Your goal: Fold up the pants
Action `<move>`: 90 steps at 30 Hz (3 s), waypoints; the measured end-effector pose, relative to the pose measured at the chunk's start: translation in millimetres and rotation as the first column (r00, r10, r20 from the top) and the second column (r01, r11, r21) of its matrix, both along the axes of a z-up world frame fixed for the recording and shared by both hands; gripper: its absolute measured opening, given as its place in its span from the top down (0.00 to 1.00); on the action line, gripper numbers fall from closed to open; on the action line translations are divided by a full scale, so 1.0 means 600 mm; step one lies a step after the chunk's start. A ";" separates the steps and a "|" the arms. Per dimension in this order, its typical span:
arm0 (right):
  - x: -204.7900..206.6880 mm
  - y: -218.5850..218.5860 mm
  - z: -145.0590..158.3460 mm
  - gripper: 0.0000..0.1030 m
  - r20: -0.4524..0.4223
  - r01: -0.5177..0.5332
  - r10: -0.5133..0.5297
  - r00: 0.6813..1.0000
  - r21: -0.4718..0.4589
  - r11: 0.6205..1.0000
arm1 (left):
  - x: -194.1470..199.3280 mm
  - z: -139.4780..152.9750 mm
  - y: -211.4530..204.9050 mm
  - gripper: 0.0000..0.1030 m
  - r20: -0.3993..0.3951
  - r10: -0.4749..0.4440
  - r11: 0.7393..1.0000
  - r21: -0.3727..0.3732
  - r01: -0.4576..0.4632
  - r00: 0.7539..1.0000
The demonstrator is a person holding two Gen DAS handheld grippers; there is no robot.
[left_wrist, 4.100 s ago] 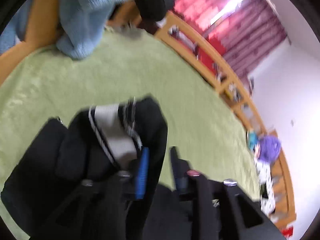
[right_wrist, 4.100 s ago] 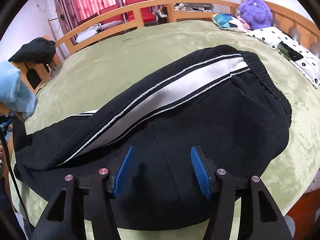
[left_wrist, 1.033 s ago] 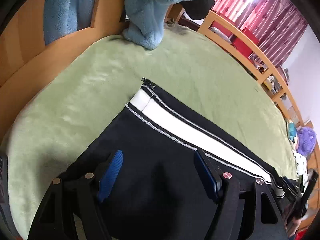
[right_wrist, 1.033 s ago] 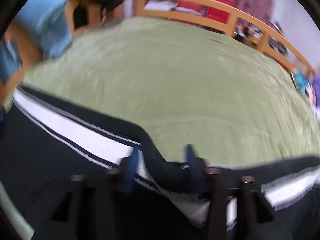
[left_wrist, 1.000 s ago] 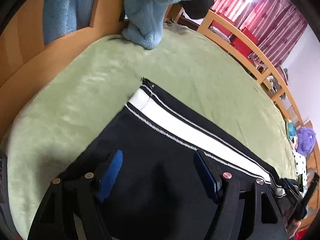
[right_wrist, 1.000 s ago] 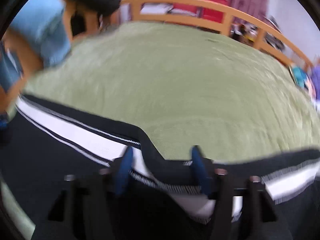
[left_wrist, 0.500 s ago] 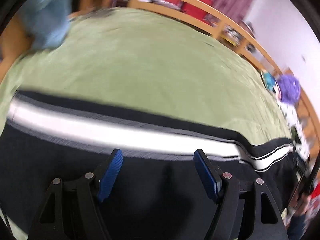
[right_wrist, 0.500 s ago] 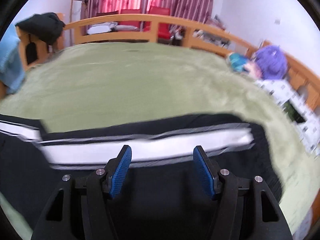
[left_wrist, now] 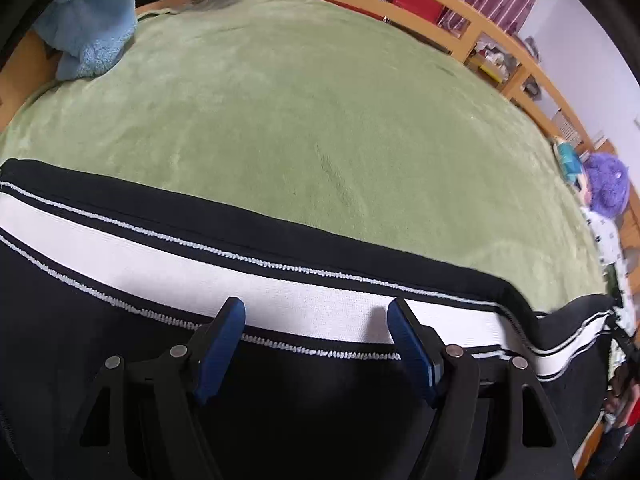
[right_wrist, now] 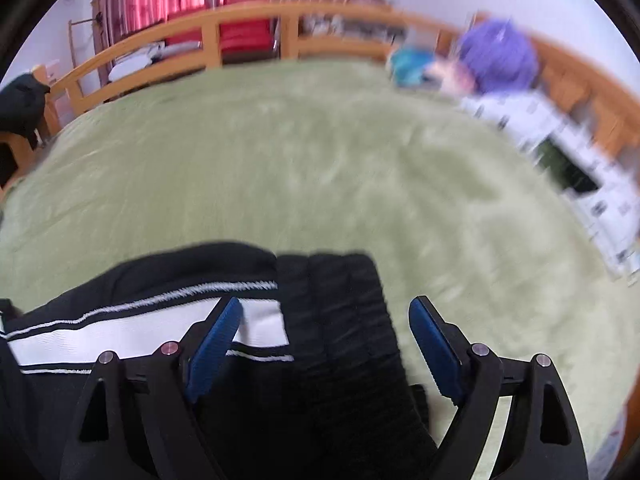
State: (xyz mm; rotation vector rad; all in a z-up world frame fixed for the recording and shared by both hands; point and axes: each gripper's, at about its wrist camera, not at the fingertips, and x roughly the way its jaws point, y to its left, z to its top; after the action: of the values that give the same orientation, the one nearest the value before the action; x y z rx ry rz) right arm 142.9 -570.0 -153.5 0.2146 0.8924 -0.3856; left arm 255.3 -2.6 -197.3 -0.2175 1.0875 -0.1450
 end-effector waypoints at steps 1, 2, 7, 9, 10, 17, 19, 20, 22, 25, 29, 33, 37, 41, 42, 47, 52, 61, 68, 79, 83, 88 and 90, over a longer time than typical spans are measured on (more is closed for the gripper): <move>0.007 -0.012 -0.013 0.21 -0.011 -0.020 0.021 1.000 0.072 0.997 | 0.000 -0.005 -0.006 0.30 -0.006 0.004 1.000 0.023 -0.004 1.000; 0.013 -0.020 -0.022 0.27 -0.015 -0.029 0.031 0.999 0.120 0.992 | 0.001 -0.007 -0.008 0.30 -0.011 0.010 0.999 0.037 -0.010 1.000; 0.015 -0.013 -0.030 0.54 0.003 -0.071 0.071 0.997 0.073 0.995 | 0.004 -0.006 -0.021 0.29 -0.032 0.035 0.996 0.079 -0.033 0.999; 0.001 -0.005 -0.016 0.56 0.033 -0.067 0.066 0.997 0.043 0.997 | 0.005 -0.006 -0.021 0.29 -0.037 0.045 0.996 0.080 -0.042 0.998; -0.010 -0.009 -0.002 0.57 0.056 -0.060 0.057 0.997 0.050 0.997 | 0.005 -0.005 -0.020 0.29 -0.037 0.051 0.996 0.076 -0.048 0.998; -0.035 -0.068 0.027 0.58 0.095 -0.003 -0.003 0.995 0.062 0.998 | 0.009 -0.010 -0.027 0.29 -0.030 0.057 0.994 0.090 -0.054 0.998; -0.004 -0.068 -0.024 0.55 -0.016 0.018 -0.017 1.000 0.063 0.998 | 0.006 -0.004 -0.028 0.29 -0.022 0.058 0.995 0.088 -0.055 0.998; 0.006 -0.062 -0.045 0.51 -0.047 0.021 -0.018 0.999 0.056 0.998 | 0.003 0.001 -0.027 0.29 -0.015 0.051 0.996 0.077 -0.050 0.999; 0.019 -0.047 -0.060 0.47 -0.099 0.016 -0.016 0.995 -0.004 1.000 | -0.008 0.016 -0.026 0.29 0.003 0.015 0.998 0.063 -0.015 1.000; -0.013 -0.044 -0.018 0.41 -0.016 0.036 -0.036 0.999 -0.017 0.999 | -0.023 0.025 -0.019 0.29 0.013 -0.014 0.997 0.078 0.013 1.000; -0.085 -0.021 0.036 0.32 0.049 0.067 -0.066 0.997 -0.015 0.998 | -0.045 0.034 -0.002 0.29 0.028 -0.031 0.998 0.052 0.029 0.999; -0.174 0.022 0.047 0.31 0.040 0.091 -0.092 0.995 0.014 0.996 | -0.071 0.045 0.010 0.29 0.039 -0.027 1.000 -0.002 0.027 0.999; -0.244 0.047 0.013 0.31 0.002 0.135 -0.136 0.991 0.123 0.983 | -0.089 0.050 0.006 0.29 0.048 -0.038 0.999 0.011 0.037 0.998; -0.274 0.052 -0.050 0.29 0.038 0.116 -0.140 0.989 0.376 0.919 | -0.111 0.056 0.004 0.29 0.044 -0.054 0.999 -0.006 0.054 0.998; -0.276 0.052 -0.060 0.29 0.054 0.108 -0.142 0.988 0.409 0.906 | -0.114 0.057 0.005 0.29 0.044 -0.058 0.998 -0.009 0.058 0.997; -0.262 0.027 -0.111 0.17 0.162 0.107 -0.235 0.958 0.562 0.820 | -0.138 0.066 0.004 0.29 0.046 -0.065 0.998 0.014 0.065 0.997; -0.233 -0.004 -0.142 0.15 0.182 0.147 -0.334 0.925 0.640 0.754 | -0.148 0.060 0.001 0.29 0.034 -0.039 0.999 0.024 0.038 0.999; -0.217 -0.035 -0.061 0.85 0.257 0.106 -0.264 0.929 0.501 0.859 | -0.117 -0.004 0.031 0.29 -0.035 0.069 0.997 0.049 -0.067 0.997; -0.201 -0.052 -0.070 0.85 0.212 0.151 -0.244 0.946 0.377 0.914 | -0.141 0.005 0.044 0.29 0.005 0.046 0.998 0.039 -0.046 0.999; -0.228 -0.007 -0.043 0.57 0.054 0.236 -0.254 0.966 0.229 0.944 | -0.218 0.042 0.217 0.29 0.082 0.205 0.978 0.030 -0.208 0.975; -0.253 0.058 0.015 0.44 0.100 0.233 -0.244 0.965 0.111 0.966 | -0.236 0.020 0.302 0.29 0.065 0.292 0.956 -0.051 -0.289 0.954; -0.243 0.142 0.058 0.39 0.107 0.189 -0.194 0.975 0.061 0.980 | -0.248 0.005 0.383 0.29 0.086 0.377 0.916 -0.186 -0.357 0.922; -0.239 0.176 0.059 0.39 0.093 0.175 -0.178 0.980 0.042 0.984 | -0.256 0.011 0.406 0.29 0.125 0.443 0.890 -0.174 -0.420 0.887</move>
State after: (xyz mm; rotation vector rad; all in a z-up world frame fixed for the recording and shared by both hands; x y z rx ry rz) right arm -0.6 -464.7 -117.9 0.3423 0.7872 -0.5210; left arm 101.9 241.2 -190.6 -0.5641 0.8427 0.1612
